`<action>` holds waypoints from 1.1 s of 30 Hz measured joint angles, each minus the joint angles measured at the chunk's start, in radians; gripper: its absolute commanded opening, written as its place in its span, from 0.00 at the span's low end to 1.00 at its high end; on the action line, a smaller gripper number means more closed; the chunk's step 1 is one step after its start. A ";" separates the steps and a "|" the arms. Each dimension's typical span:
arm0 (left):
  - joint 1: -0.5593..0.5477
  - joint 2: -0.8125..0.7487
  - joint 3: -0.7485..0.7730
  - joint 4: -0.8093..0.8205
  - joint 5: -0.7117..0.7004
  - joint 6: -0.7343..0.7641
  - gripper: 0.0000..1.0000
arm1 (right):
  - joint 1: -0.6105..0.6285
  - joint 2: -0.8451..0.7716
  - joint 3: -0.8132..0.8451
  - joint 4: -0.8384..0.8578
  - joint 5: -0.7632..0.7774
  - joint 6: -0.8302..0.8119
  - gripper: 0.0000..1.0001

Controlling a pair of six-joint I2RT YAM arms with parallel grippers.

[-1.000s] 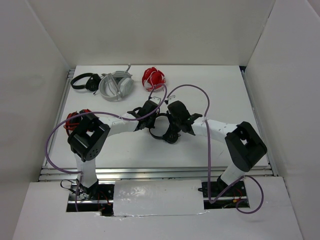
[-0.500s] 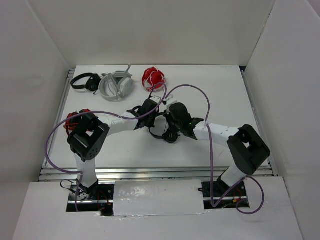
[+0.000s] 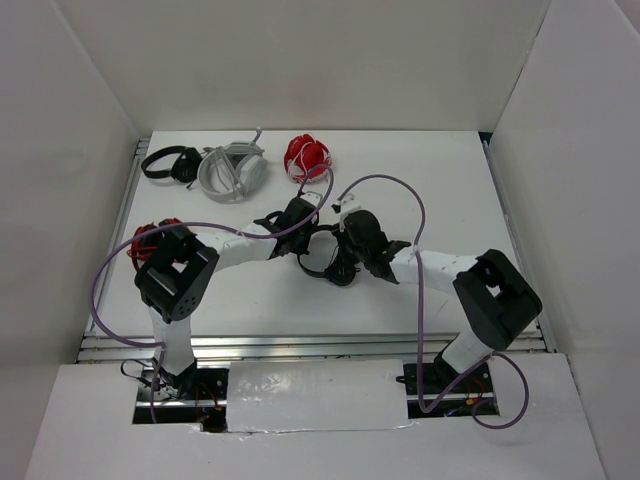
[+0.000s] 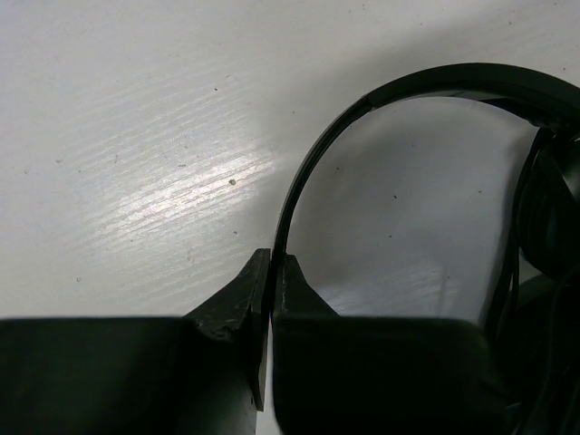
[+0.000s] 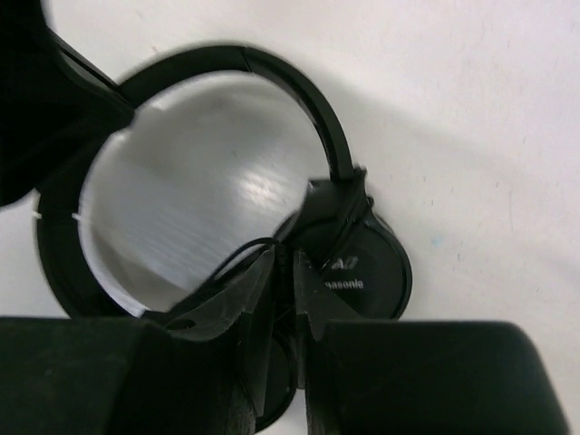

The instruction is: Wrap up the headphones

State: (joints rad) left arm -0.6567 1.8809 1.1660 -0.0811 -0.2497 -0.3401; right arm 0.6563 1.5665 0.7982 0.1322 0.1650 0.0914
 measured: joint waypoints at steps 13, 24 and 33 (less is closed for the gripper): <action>0.000 0.000 0.008 -0.019 -0.001 -0.001 0.03 | -0.010 -0.100 -0.100 0.051 -0.038 0.061 0.49; 0.000 0.000 0.041 -0.058 -0.008 0.003 0.67 | -0.013 -0.245 -0.090 0.012 -0.057 0.068 0.56; 0.001 0.000 0.095 -0.102 -0.009 0.001 0.99 | -0.029 -0.333 -0.079 -0.090 -0.038 0.106 0.72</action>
State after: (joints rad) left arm -0.6559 1.8812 1.2613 -0.1833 -0.2588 -0.3389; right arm 0.6273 1.2335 0.7189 0.0422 0.1272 0.1978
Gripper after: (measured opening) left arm 0.850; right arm 0.629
